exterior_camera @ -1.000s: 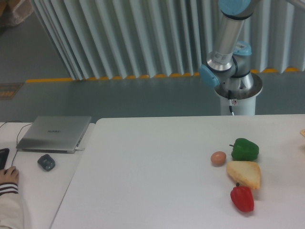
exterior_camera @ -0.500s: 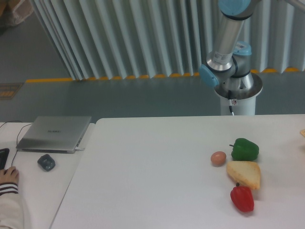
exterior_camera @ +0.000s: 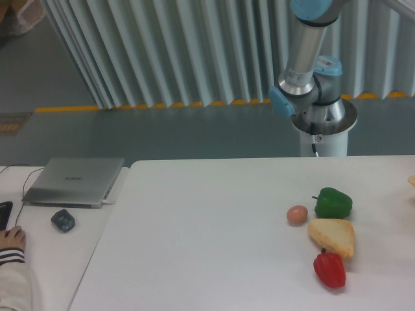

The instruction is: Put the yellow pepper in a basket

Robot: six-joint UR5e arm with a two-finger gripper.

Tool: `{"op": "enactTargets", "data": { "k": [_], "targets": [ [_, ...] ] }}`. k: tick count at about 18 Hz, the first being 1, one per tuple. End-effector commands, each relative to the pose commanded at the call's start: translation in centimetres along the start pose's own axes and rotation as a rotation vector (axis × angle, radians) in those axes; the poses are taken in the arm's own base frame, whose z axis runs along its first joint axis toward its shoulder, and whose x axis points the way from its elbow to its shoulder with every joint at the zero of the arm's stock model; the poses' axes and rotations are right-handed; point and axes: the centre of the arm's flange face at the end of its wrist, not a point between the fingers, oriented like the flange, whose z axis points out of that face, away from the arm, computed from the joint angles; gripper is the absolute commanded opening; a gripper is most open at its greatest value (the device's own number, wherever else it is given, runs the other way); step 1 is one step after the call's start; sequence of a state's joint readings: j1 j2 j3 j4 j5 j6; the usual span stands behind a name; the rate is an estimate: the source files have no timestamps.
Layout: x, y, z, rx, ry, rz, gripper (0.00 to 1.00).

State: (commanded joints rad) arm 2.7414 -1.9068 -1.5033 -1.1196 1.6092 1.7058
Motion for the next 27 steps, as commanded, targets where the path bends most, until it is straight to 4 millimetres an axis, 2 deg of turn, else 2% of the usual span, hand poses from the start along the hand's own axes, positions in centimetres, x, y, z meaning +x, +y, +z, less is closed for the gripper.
{"op": "enactTargets", "data": {
  "k": [6,8,11,14,27],
  "targets": [
    [1.5,-5.5,-0.7,0.022,0.054,-0.014,1.00],
    [2.3,-8.1,-1.6,0.045,0.051,-0.033,1.00],
    [3.1,-9.6,-1.7,0.051,0.056,-0.040,1.00],
    [3.3,-10.1,-1.5,0.054,0.059,-0.066,1.00],
    [3.3,-10.1,-1.4,0.055,0.058,-0.066,1.00]
  ]
}}
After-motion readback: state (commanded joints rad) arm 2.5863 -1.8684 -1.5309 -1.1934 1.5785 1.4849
